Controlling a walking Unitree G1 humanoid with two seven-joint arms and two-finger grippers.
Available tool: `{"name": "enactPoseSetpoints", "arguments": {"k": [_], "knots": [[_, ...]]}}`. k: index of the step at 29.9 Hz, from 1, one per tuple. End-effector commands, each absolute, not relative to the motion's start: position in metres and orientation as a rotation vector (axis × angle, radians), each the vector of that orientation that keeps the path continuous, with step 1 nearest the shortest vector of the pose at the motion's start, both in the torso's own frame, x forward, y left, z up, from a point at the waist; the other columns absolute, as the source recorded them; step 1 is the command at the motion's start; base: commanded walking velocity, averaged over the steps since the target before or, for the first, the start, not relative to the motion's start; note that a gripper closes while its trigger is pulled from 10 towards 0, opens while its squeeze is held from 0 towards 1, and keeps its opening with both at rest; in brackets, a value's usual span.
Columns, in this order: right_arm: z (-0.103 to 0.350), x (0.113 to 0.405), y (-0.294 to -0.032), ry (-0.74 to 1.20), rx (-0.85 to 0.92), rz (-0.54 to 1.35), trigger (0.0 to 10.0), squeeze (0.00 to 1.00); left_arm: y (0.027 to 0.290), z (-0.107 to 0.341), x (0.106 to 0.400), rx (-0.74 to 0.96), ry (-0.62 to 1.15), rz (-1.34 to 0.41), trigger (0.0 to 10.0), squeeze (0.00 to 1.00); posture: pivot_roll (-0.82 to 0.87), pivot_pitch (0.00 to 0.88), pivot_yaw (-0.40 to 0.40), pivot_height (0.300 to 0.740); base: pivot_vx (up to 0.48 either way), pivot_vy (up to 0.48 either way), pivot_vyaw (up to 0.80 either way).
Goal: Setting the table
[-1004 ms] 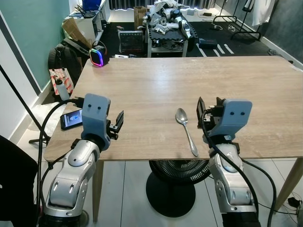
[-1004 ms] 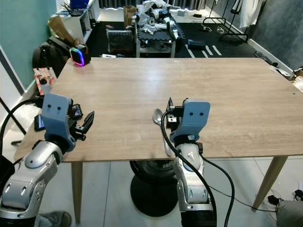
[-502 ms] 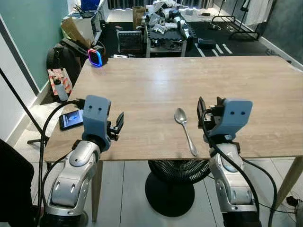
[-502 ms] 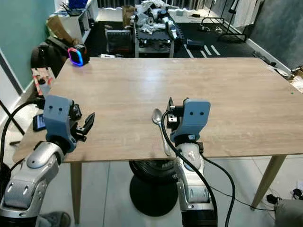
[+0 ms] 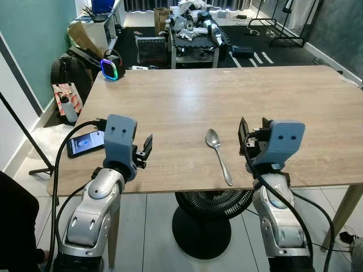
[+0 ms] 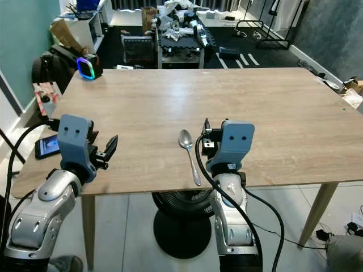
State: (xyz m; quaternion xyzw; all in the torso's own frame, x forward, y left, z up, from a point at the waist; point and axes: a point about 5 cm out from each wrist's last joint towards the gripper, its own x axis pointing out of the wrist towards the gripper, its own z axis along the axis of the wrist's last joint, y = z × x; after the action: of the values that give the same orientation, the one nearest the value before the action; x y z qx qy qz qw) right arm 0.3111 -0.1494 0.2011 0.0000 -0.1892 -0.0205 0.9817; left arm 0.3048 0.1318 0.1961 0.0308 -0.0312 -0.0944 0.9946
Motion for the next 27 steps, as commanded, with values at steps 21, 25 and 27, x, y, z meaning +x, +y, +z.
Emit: {"name": "enactPoseSetpoints", "arguments": {"k": [21, 25, 27], "knots": [[0.1945, 0.3105, -0.1496, -0.347, -0.002, -0.046, 10.0, 0.0, 0.1329, 0.1898, 0.3031, 0.071, -0.051, -0.174, 10.0, 0.0, 0.04, 0.0, 0.048, 0.74, 0.0, 0.0, 0.0], [0.1945, 0.3108, -0.1509, -0.347, -0.006, -0.046, 10.0, 0.0, 0.1309, 0.1906, 0.3037, 0.065, -0.053, -0.175, 10.0, 0.0, 0.05, 0.0, 0.042, 0.74, 0.0, 0.0, 0.0], [0.1951, 0.3111, -0.1516, -0.349, -0.008, -0.045, 10.0, 0.0, 0.1307, 0.1896, 0.3031, 0.066, -0.051, -0.174, 10.0, 0.0, 0.05, 0.0, 0.042, 0.74, 0.0, 0.0, 0.0]]}}
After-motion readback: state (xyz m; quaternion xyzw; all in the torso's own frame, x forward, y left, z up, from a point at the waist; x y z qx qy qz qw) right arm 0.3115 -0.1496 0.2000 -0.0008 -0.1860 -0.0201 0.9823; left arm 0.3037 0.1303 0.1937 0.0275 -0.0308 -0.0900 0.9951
